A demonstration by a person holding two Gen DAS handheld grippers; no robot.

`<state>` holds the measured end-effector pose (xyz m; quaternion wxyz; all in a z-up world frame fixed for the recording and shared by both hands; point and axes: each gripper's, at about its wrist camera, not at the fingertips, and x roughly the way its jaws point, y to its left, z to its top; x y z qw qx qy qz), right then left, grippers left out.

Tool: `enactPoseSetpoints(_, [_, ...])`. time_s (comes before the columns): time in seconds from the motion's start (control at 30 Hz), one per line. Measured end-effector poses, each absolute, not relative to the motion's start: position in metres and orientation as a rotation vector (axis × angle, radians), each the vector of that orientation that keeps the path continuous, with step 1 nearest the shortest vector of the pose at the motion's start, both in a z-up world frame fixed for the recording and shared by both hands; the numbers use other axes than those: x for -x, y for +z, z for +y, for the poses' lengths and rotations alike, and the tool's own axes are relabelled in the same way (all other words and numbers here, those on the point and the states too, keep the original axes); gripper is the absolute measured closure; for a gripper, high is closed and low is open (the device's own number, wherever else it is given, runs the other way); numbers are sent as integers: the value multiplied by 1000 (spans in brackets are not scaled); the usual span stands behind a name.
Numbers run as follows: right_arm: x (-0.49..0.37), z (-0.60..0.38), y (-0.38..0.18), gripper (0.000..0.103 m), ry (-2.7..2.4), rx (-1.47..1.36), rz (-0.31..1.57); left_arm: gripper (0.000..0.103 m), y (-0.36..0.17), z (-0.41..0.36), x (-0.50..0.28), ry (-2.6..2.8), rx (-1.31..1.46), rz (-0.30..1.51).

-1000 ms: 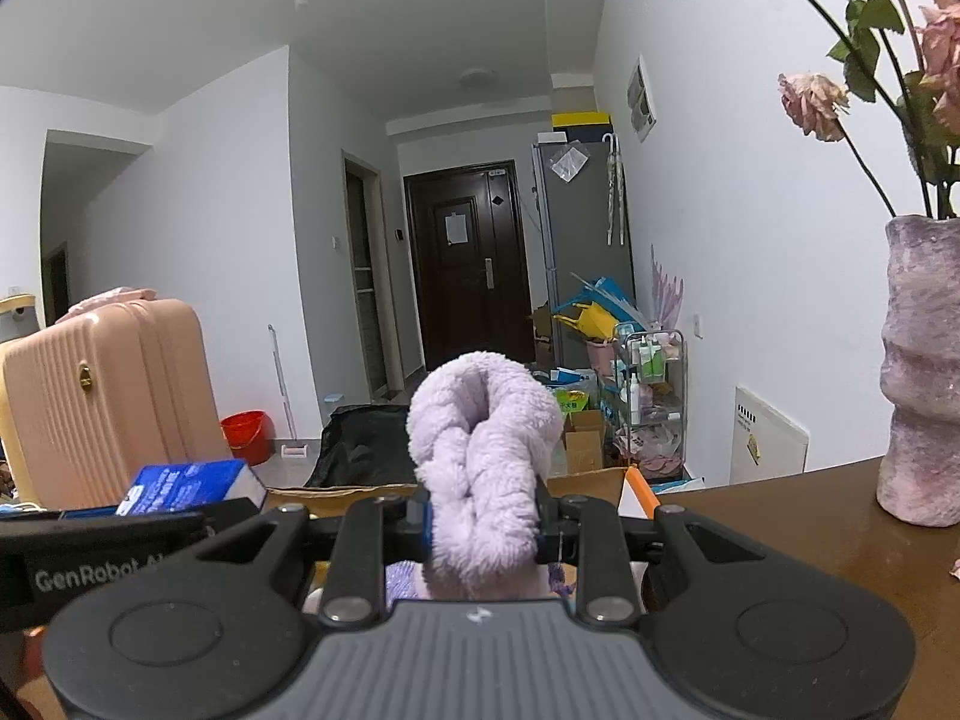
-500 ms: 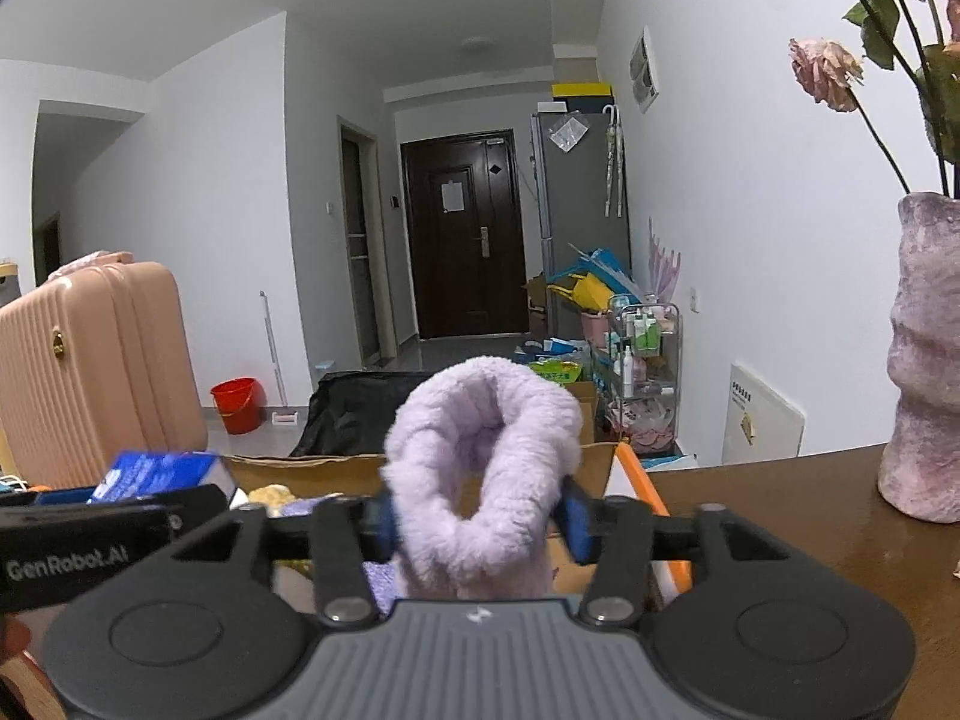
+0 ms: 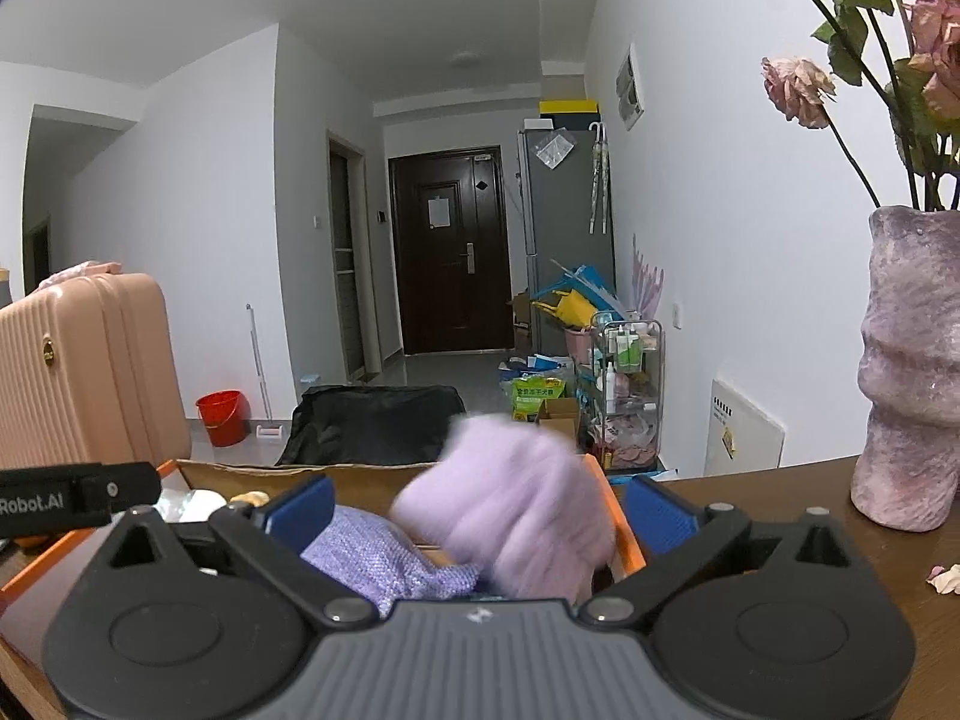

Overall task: Organize soft objects
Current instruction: 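Open both tools to drop the headband and tissue pack into the box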

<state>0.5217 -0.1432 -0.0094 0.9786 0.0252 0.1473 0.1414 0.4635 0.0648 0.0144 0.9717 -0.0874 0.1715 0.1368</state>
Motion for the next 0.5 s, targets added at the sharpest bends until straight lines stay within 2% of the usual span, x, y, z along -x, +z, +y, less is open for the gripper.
enactPoseSetpoints(0.5, [-510,-144,-11,0,294,-33,277,0,16,64,-460,283,177,342])
